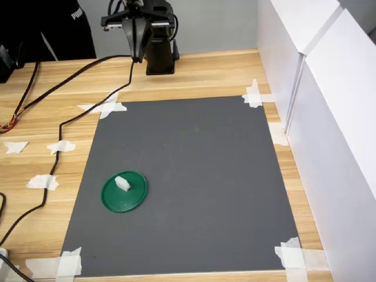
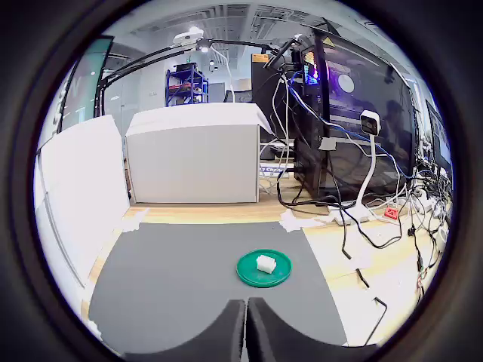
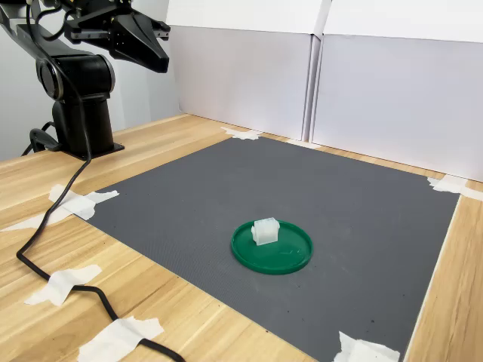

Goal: Grasp a white terminal and put it on the green lid.

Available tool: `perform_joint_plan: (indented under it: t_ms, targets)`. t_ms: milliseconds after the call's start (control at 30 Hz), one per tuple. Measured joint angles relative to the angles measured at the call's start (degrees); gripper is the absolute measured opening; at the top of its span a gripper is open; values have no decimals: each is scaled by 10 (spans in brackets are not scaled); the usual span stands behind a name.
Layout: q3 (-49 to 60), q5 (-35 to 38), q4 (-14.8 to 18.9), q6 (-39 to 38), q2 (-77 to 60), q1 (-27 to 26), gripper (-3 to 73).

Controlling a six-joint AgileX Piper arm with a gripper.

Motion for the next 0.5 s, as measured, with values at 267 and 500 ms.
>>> perform_joint_plan:
  t_ms: [267, 500]
  targets:
    - [44, 5, -1, -6, -49, 0, -16]
    - [48, 15, -1, -7, -66, 0, -16]
